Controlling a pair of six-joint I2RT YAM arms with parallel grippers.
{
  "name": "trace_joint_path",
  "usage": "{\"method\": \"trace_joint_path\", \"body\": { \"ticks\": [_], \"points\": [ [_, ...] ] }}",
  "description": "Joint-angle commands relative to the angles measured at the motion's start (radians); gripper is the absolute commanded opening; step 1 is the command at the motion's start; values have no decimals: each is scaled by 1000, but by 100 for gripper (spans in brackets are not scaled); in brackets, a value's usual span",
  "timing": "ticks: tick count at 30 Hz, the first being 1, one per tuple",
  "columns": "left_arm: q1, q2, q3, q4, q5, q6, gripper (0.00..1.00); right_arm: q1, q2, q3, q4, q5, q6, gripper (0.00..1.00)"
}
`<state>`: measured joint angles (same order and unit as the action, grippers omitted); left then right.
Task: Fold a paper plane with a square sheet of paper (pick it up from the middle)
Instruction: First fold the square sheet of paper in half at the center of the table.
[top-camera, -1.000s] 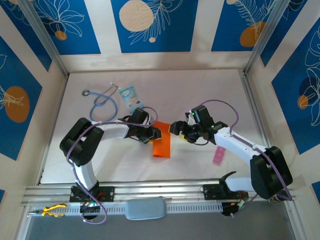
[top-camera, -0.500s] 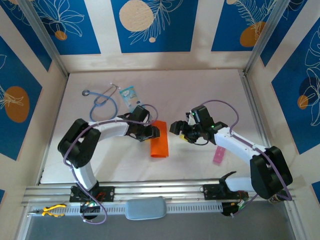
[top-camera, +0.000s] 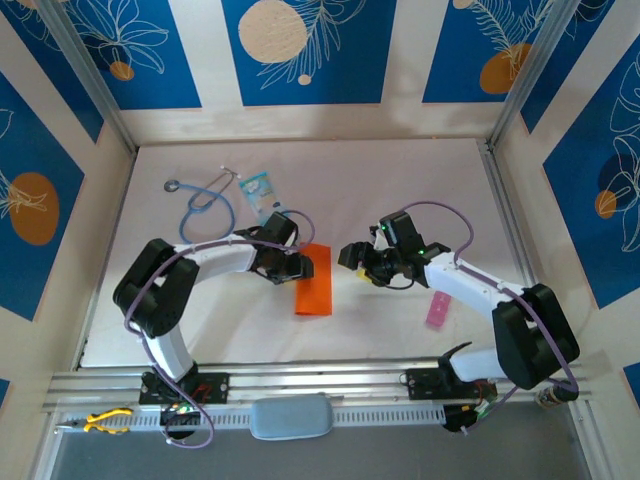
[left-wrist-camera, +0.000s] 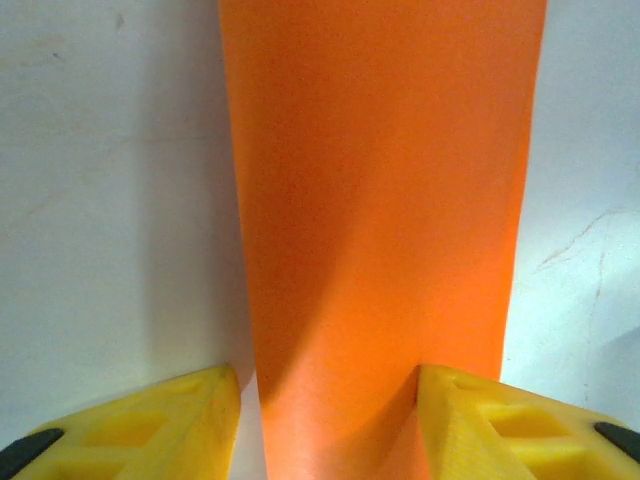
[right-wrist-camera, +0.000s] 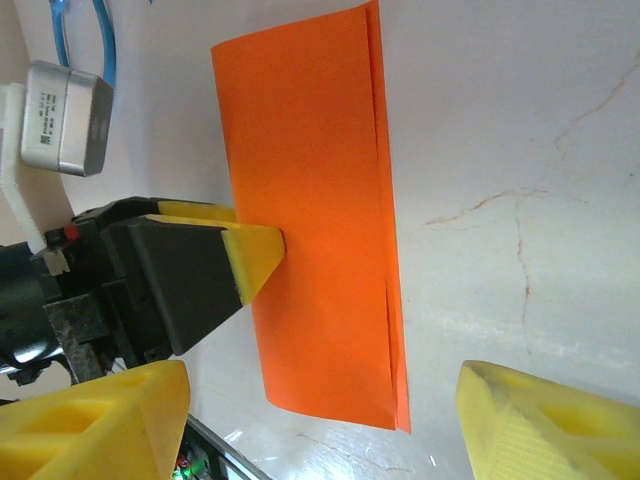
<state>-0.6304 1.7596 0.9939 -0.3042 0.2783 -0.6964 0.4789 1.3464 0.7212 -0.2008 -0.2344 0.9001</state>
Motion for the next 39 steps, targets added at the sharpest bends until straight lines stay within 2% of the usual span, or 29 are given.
{"method": "trace_joint_path", "body": {
  "ticks": [1, 14, 39],
  "points": [
    [6, 30, 32, -41, -13, 28, 51, 8, 13, -17, 8, -23, 14, 71],
    [5, 88, 62, -77, 3, 66, 55, 10, 23, -14, -1, -15, 10, 71],
    [-6, 167, 115, -206, -83, 84, 59, 15, 31, -17, -20, 10, 20, 72]
  ]
}}
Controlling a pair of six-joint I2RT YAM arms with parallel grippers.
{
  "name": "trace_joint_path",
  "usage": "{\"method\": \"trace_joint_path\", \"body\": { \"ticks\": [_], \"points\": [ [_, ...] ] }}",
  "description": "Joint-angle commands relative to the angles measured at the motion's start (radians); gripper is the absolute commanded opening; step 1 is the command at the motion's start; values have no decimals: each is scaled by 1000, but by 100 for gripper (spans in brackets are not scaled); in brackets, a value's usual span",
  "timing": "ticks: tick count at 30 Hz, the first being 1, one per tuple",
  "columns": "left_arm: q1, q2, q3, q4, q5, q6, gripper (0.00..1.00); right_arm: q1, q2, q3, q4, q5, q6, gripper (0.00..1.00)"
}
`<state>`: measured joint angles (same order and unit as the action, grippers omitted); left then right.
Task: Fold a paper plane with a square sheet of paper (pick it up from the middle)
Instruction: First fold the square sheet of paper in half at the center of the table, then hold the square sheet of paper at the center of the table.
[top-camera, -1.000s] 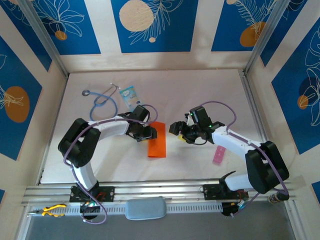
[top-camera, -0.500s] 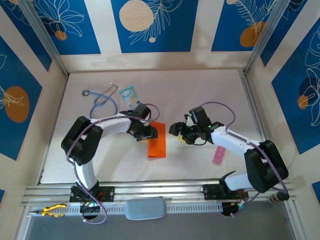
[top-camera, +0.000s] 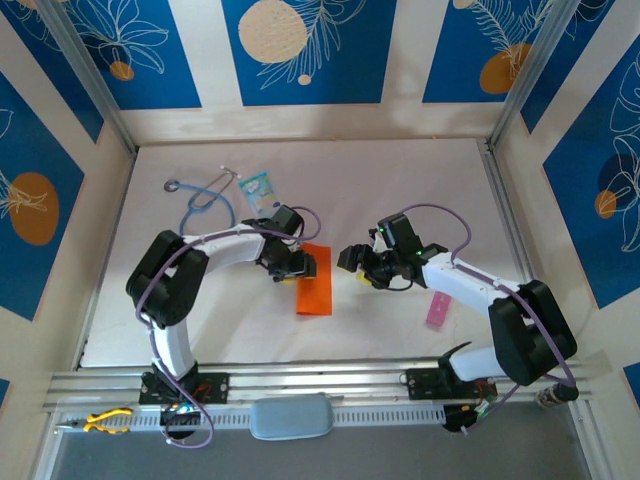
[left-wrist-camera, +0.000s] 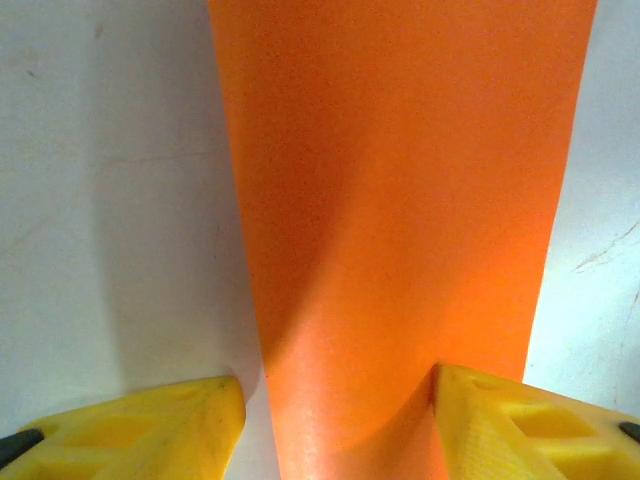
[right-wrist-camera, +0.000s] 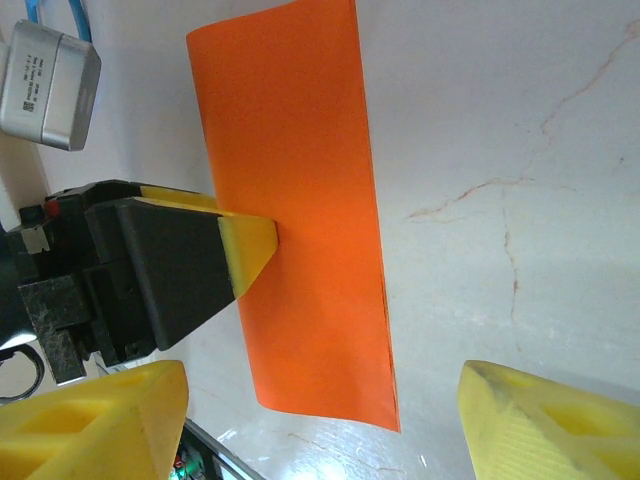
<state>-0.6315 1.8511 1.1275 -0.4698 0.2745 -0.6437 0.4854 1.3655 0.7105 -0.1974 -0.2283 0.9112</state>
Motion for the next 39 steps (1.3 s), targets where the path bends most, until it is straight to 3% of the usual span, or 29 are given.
{"method": "trace_joint_path", "body": {
  "ticks": [1, 13, 21, 39],
  "points": [
    [-6, 77, -17, -41, -80, 31, 59, 8, 12, -6, -22, 5, 8, 72],
    [-10, 87, -21, -46, -95, 20, 59, 9, 23, -5, -21, 8, 9, 72],
    [-13, 94, -16, -46, -89, 39, 58, 13, 43, 1, -10, 0, 14, 59],
    [-17, 114, -12, -37, -100, 39, 60, 16, 47, 7, -25, 11, 9, 56]
  ]
}}
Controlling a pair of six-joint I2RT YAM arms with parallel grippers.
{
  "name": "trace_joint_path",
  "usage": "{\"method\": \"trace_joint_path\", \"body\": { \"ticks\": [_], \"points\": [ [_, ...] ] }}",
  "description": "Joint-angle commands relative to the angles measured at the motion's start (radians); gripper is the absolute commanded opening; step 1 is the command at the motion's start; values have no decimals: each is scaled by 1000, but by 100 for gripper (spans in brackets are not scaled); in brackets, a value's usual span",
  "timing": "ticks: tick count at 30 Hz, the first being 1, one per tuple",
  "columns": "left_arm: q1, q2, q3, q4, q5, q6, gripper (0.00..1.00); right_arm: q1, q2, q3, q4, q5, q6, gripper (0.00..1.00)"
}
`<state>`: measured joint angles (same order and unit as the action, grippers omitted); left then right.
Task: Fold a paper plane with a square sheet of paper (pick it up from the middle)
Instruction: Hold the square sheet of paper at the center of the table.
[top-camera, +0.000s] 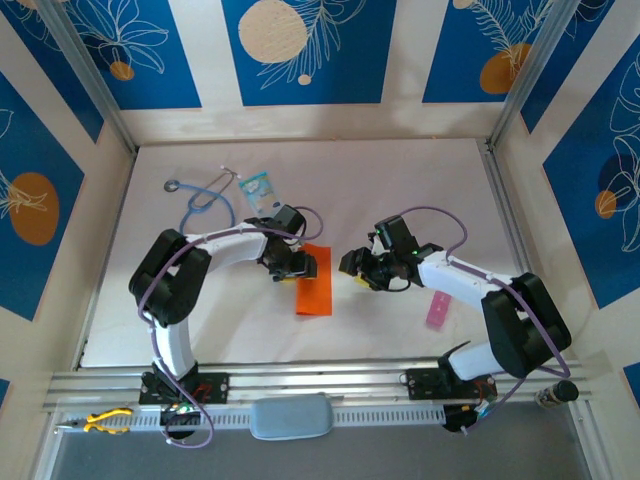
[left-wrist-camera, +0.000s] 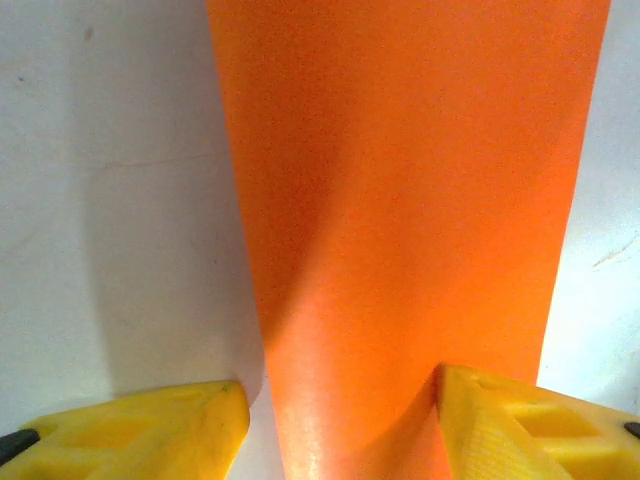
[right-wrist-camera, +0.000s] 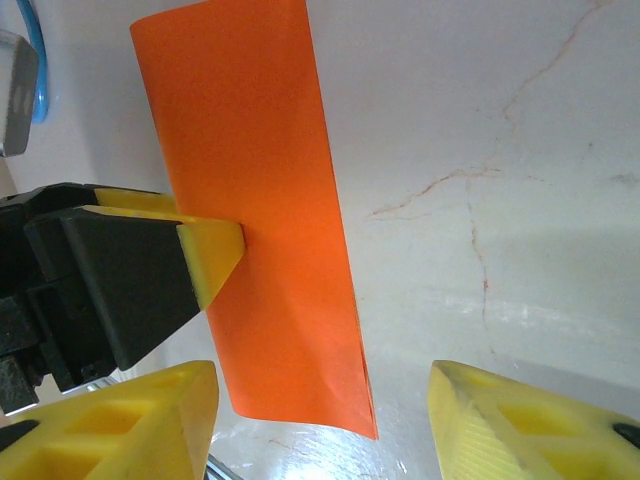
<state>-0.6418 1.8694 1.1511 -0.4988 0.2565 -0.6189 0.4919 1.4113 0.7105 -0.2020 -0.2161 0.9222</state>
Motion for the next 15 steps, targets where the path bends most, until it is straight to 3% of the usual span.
{"method": "trace_joint_path", "body": {
  "ticks": [1, 9, 15],
  "points": [
    [-8, 96, -36, -8, -82, 16, 60, 10, 4, 7, -20, -1, -3, 54],
    [-8, 95, -45, -10, -88, 15, 60, 29, 62, 30, 10, -26, -14, 22],
    [-9, 100, -39, -10, -84, 16, 60, 77, 139, 62, 69, 23, 19, 1]
  ]
}}
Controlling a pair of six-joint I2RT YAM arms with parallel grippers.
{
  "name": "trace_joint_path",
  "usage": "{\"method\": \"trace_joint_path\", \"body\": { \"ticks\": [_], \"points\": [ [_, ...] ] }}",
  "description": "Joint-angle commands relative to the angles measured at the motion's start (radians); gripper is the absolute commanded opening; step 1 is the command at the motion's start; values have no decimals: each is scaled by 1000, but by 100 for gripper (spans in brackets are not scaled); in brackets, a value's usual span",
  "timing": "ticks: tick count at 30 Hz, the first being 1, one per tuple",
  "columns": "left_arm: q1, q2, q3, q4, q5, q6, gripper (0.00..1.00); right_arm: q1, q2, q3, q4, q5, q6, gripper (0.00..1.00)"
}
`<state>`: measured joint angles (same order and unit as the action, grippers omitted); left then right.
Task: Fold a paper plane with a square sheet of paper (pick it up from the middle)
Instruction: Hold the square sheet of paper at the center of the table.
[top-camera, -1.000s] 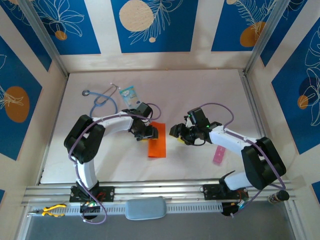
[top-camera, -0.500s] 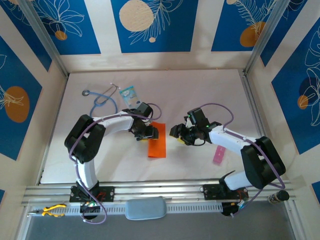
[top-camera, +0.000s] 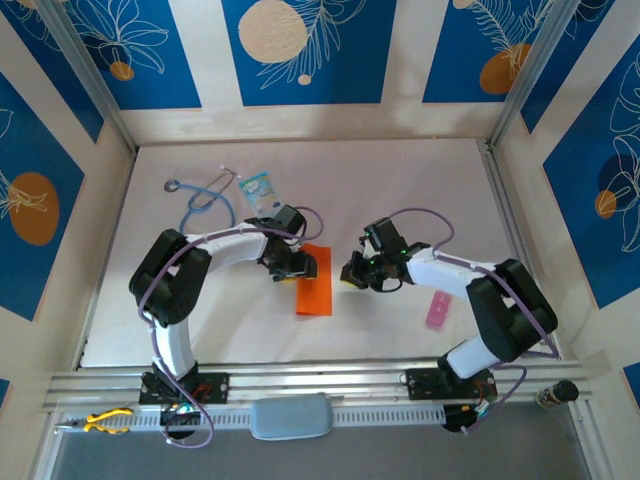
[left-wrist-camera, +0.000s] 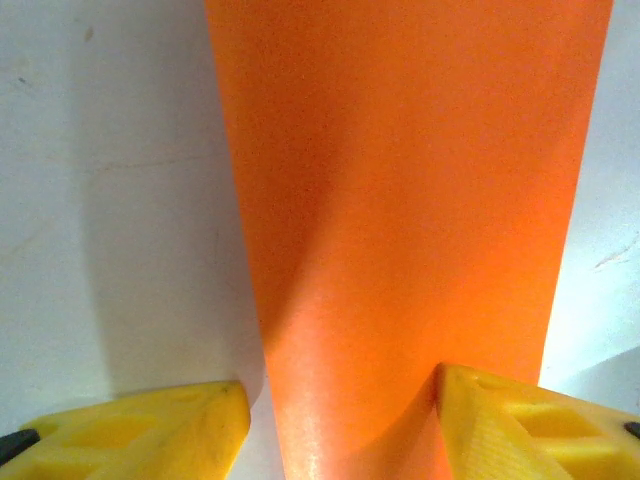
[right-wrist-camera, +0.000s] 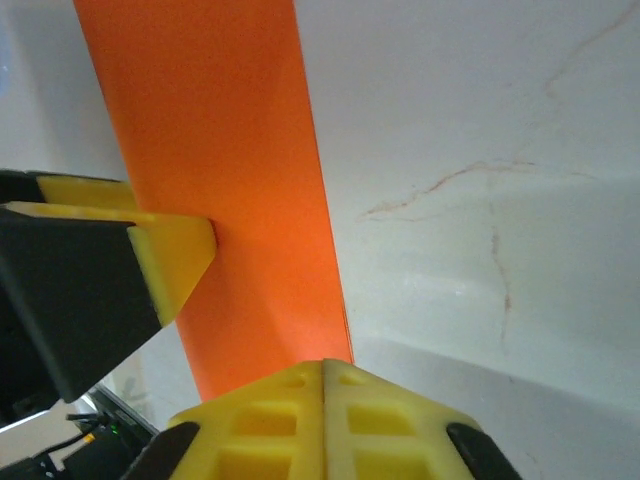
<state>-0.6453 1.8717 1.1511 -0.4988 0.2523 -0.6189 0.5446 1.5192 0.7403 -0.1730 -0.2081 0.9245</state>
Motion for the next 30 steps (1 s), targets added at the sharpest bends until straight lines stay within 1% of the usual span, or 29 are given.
{"method": "trace_joint_path", "body": {
  "ticks": [1, 5, 10, 16, 24, 30],
  "points": [
    [-6, 97, -40, -12, -82, 17, 60, 33, 44, 37, 51, 19, 22, 0],
    [-7, 97, -53, -3, -80, 19, 60, 63, 106, 66, 92, 24, 34, 0],
    [-8, 97, -61, 1, -85, 16, 60, 77, 167, 92, 135, 5, 45, 0],
    [-7, 99, -58, 2, -84, 15, 60, 78, 208, 106, 167, -12, 52, 0],
    [-8, 105, -53, 2, -78, 17, 60, 78, 247, 102, 231, -67, 59, 0],
    [-8, 104, -53, 3, -79, 17, 60, 78, 276, 104, 214, -64, 48, 0]
  ]
}}
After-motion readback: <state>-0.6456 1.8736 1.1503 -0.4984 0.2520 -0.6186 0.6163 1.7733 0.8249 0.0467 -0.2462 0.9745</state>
